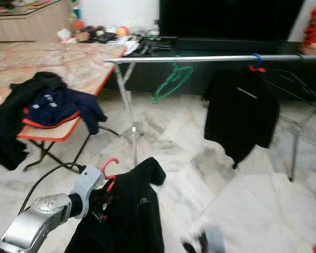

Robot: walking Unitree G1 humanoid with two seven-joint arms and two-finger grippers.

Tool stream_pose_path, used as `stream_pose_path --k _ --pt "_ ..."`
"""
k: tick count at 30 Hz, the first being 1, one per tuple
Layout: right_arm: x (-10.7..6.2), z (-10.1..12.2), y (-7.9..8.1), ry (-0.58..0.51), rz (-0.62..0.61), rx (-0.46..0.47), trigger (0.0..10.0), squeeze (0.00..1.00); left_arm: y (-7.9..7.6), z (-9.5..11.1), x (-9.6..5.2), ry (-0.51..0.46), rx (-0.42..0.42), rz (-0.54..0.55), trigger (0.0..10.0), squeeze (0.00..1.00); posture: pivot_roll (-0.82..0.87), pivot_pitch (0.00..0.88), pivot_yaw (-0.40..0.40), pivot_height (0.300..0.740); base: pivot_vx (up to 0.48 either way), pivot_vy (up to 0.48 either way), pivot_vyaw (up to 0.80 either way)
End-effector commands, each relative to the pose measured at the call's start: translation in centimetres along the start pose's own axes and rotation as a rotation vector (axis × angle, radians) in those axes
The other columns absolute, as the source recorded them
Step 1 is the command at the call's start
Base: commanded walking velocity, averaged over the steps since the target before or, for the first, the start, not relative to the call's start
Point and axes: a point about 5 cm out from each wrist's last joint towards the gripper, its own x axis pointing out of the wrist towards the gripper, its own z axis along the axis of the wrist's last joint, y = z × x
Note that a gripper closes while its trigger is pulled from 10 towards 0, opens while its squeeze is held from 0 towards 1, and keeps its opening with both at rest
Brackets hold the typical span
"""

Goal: Hang hanger

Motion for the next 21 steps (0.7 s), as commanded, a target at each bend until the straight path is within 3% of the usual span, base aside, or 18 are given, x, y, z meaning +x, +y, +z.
stream_pose_path --k 1,8,13,17,21 --pt "0.8 8.0 -0.3 -0.224 0.113 -0.129 10.0 0.00 -0.5 0.7 0.2 -0.001 0.032 -0.041 10.0 0.00 -0.01 0.010 0.032 0.740 0.000 0.000 0.00" --pt "0.6 8.9 1.0 -0.291 0.259 -0.153 10.0 0.00 -1.5 1.6 1.2 0.003 0.047 -0.106 10.0 0.00 -0.02 0.014 0.036 0.740 0.000 0.000 0.00" --pt "1.0 8.8 1.8 -0.270 0.273 -0.204 10.0 0.00 -1.1 2.4 1.8 -0.001 0.138 -0.085 10.0 0.00 -0.02 0.035 0.035 0.740 0.000 0.000 0.00" --pt "1.3 8.2 1.6 -0.241 0.236 -0.183 10.0 0.00 0.0 4.3 2.2 -0.097 0.214 0.016 10.0 0.00 -0.02 0.051 0.034 0.740 0.000 0.000 0.00" --pt "1.5 7.8 1.4 -0.220 0.164 -0.170 10.0 0.00 -0.6 6.7 2.5 -0.219 0.303 0.001 10.0 0.00 -0.02 0.066 0.035 0.740 0.000 0.000 0.00"
